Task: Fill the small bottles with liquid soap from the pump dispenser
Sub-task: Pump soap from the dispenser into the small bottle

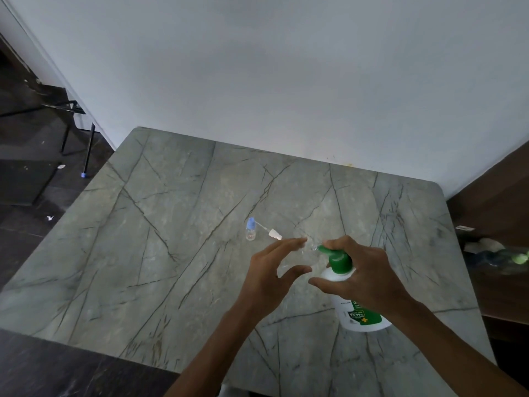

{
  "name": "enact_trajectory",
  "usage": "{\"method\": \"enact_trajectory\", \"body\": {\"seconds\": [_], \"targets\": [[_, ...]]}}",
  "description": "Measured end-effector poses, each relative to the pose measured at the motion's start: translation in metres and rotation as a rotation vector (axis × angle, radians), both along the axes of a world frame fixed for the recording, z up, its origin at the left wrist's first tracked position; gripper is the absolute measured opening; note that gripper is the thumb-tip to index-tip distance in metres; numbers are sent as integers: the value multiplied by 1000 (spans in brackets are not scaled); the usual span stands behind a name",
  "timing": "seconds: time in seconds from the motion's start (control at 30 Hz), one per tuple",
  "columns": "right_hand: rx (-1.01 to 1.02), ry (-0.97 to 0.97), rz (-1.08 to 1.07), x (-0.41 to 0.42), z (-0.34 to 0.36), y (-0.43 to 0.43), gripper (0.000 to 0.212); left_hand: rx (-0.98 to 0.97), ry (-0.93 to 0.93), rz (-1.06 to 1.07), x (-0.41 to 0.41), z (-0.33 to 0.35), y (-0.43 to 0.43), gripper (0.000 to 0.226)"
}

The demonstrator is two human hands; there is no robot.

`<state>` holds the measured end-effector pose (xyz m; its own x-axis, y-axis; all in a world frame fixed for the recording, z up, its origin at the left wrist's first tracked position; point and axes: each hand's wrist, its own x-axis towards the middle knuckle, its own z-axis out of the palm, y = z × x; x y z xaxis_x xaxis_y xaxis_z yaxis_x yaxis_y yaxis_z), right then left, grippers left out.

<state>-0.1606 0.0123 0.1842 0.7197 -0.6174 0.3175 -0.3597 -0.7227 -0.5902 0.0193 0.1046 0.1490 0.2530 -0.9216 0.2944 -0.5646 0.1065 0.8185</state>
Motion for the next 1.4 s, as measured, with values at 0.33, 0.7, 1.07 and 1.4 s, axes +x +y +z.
{"method": "enact_trajectory", "body": {"seconds": [0.33, 0.7, 1.07, 1.4], "targets": [[101, 38, 32, -4, 0, -1, 75, -35, 17, 7, 2, 3, -3, 47], [62, -22, 6, 1, 3, 1, 69, -27, 4, 6, 1, 3, -5, 49], [73, 6, 23, 0, 4, -3, 71, -26, 37, 2, 2, 3, -5, 49], [139, 0, 75, -5, 8, 0, 73, -66, 19, -47, 7, 7, -5, 47]]}}
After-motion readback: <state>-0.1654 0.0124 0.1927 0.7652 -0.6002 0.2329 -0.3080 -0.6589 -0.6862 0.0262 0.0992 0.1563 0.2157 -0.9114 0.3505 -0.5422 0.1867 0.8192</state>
